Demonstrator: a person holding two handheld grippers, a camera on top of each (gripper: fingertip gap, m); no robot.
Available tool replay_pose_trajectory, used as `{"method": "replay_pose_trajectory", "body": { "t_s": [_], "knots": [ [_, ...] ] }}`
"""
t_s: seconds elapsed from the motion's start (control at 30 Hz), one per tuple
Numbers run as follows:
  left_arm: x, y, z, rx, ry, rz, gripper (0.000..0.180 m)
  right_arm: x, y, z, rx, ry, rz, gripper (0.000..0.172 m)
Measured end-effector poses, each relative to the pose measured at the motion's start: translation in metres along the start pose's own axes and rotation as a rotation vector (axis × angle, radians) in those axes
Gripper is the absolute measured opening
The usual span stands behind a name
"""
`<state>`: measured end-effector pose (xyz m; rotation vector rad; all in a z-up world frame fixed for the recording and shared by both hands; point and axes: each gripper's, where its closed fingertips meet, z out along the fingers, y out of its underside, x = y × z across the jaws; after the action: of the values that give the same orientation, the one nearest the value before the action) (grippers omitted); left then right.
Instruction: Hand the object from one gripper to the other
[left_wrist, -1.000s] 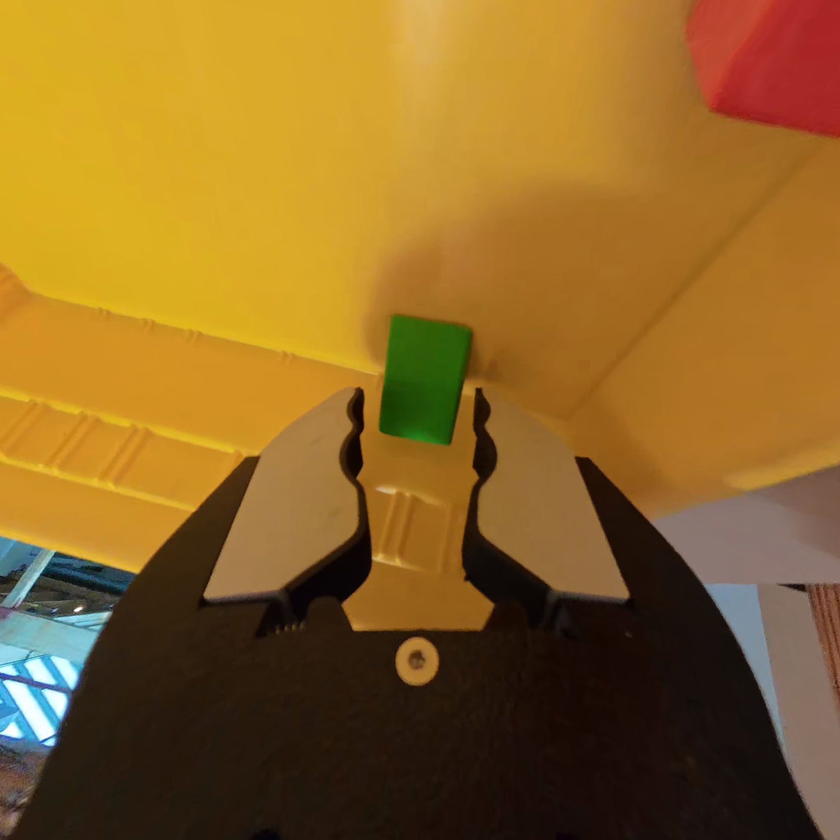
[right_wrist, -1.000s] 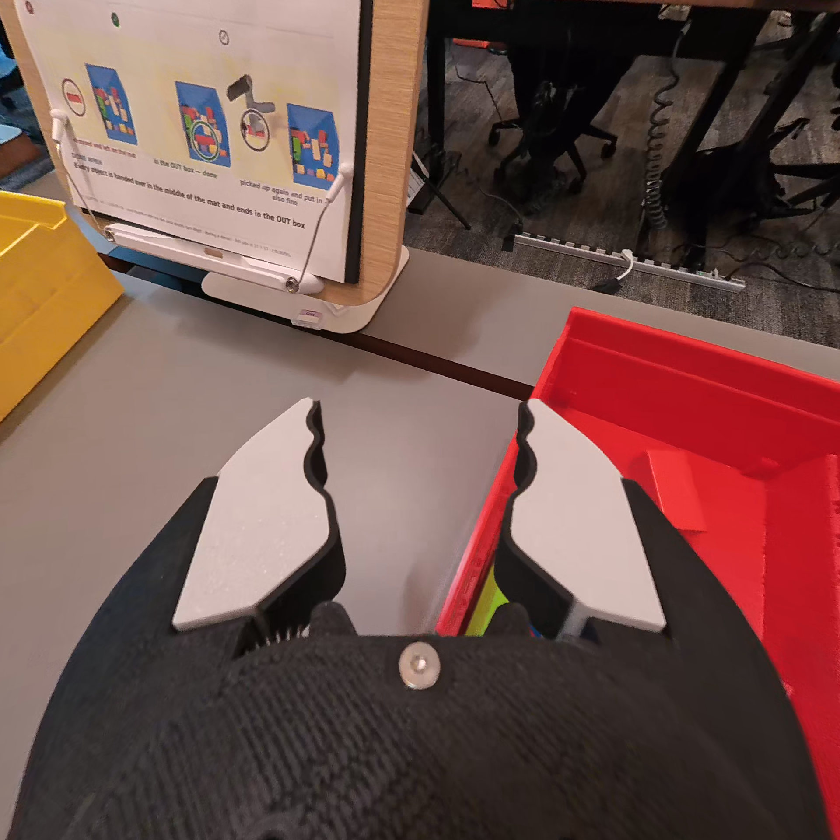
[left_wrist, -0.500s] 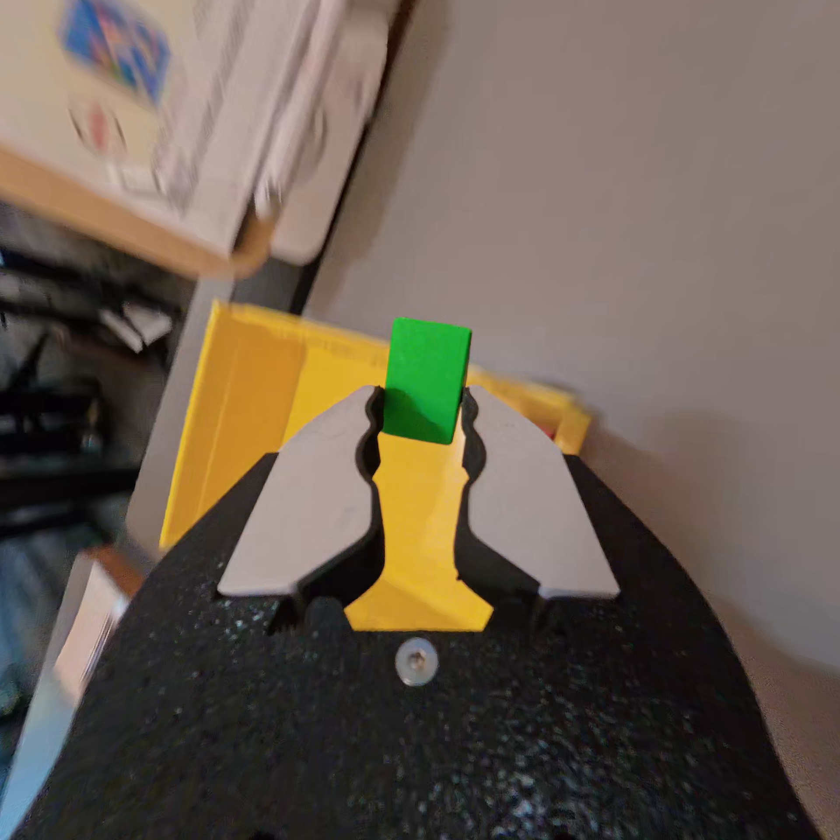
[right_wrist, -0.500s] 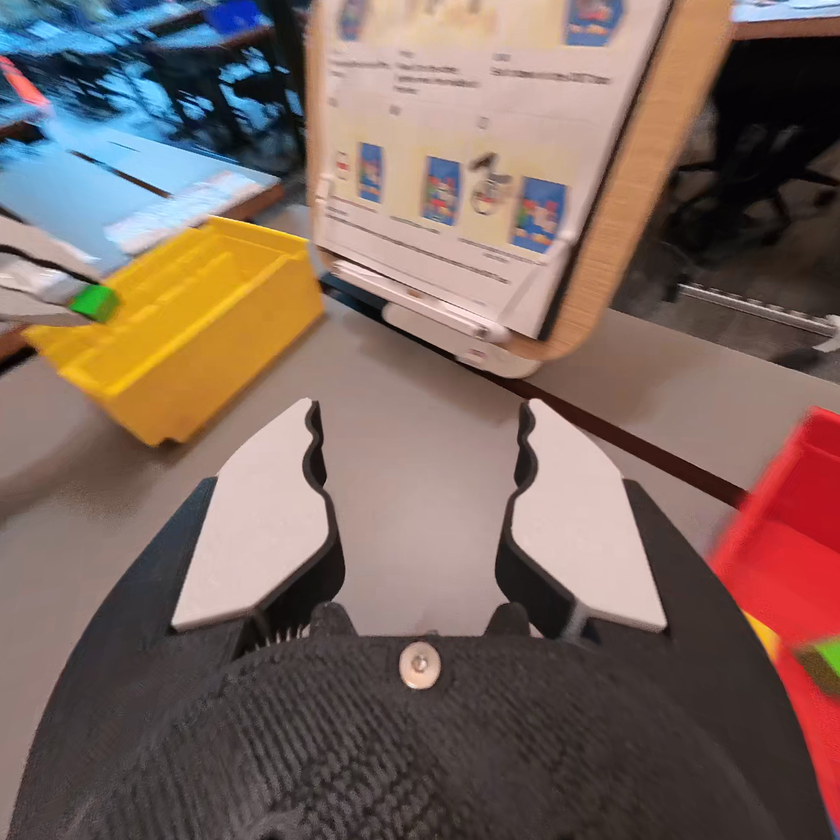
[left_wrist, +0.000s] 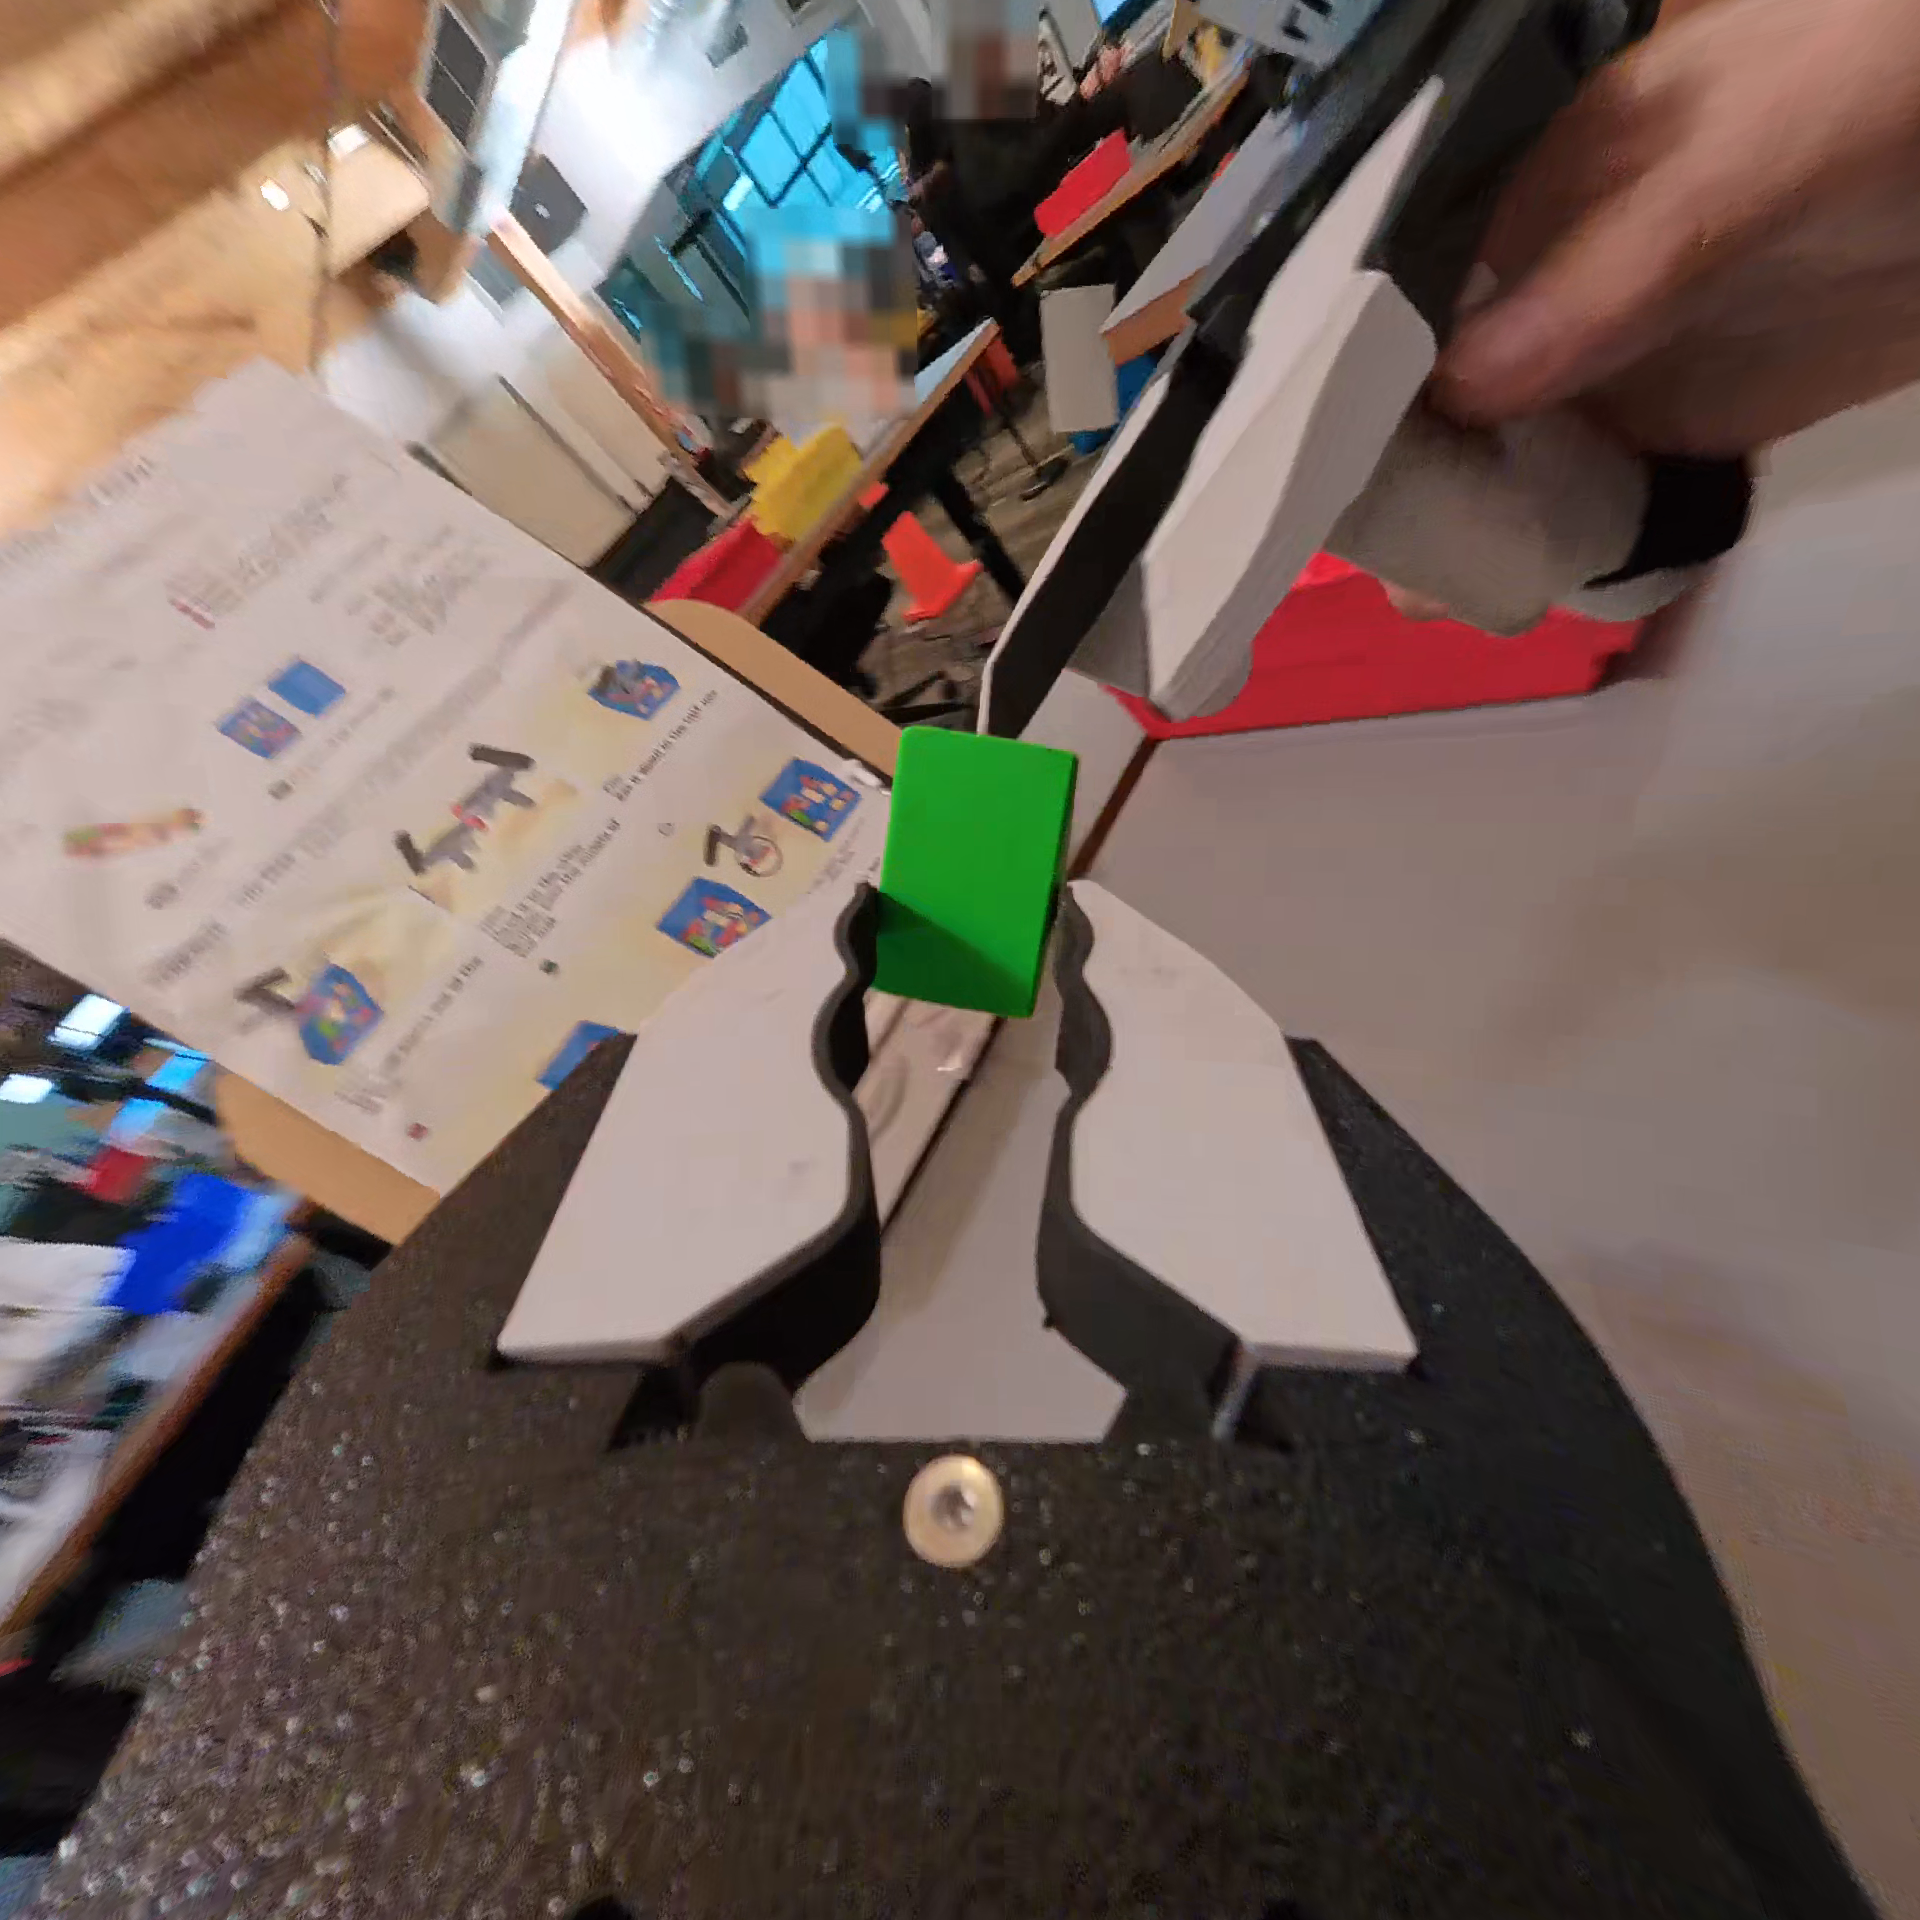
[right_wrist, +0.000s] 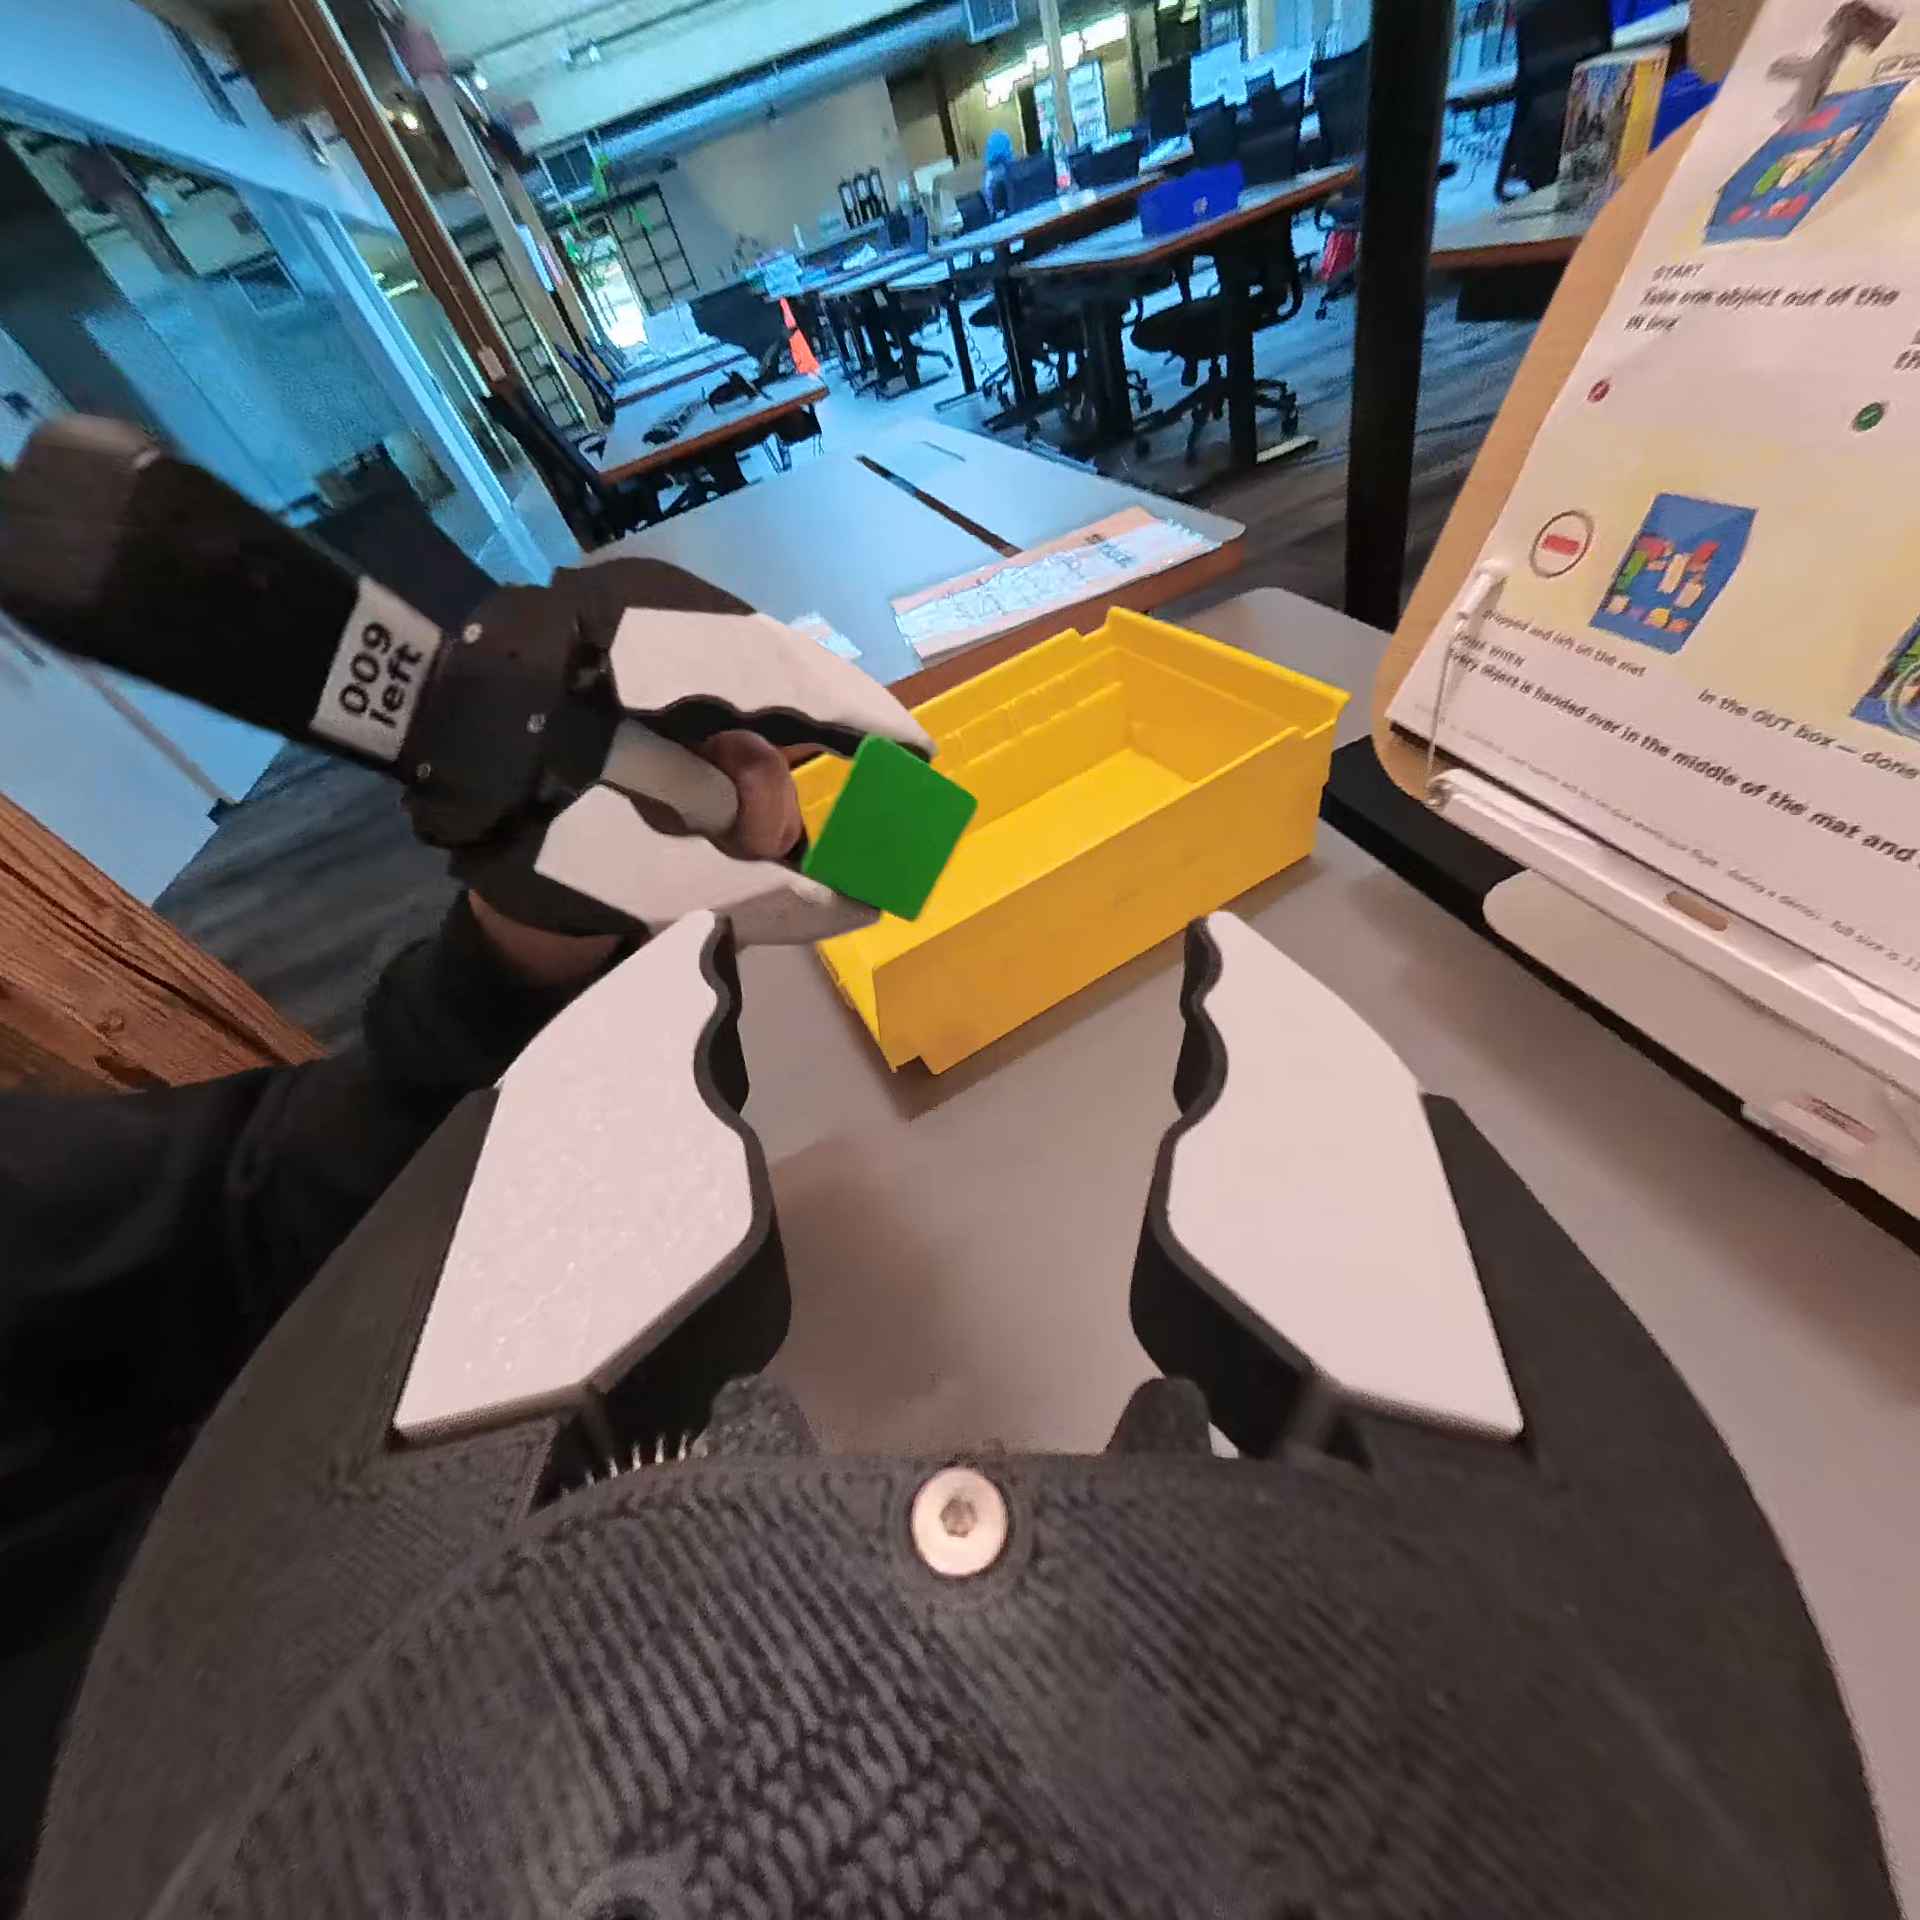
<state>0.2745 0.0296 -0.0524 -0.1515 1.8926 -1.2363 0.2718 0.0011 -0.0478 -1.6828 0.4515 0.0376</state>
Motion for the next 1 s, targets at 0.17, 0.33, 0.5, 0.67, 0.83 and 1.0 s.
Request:
{"method": "replay_pose_trajectory", "body": {
  "t_s": [0.17,0.33,0.5,0.67,0.83,1.0],
  "knots": [
    [0.015,0.002,0.014,-0.017,-0.085,0.249,0.032,0.000,0.009,0.014,-0.012,-0.038,0.064,0.079],
    [0.020,-0.010,0.019,0.043,-0.134,0.375,0.032,0.007,0.018,0.021,-0.049,-0.012,0.031,0.070],
    [0.023,-0.014,0.022,0.061,-0.183,0.434,0.032,0.001,0.015,0.024,-0.032,-0.039,-0.008,0.050],
    [0.022,-0.013,0.025,0.034,-0.219,0.463,0.032,0.000,0.018,0.027,-0.071,0.007,-0.107,0.027],
    [0.022,-0.011,0.030,0.028,-0.254,0.443,0.031,0.007,0.018,0.025,-0.084,0.065,-0.158,0.026],
    [0.007,-0.011,0.023,0.072,-0.300,0.304,0.044,0.048,0.009,-0.010,-0.085,0.271,-0.188,0.026]
  ]
}}
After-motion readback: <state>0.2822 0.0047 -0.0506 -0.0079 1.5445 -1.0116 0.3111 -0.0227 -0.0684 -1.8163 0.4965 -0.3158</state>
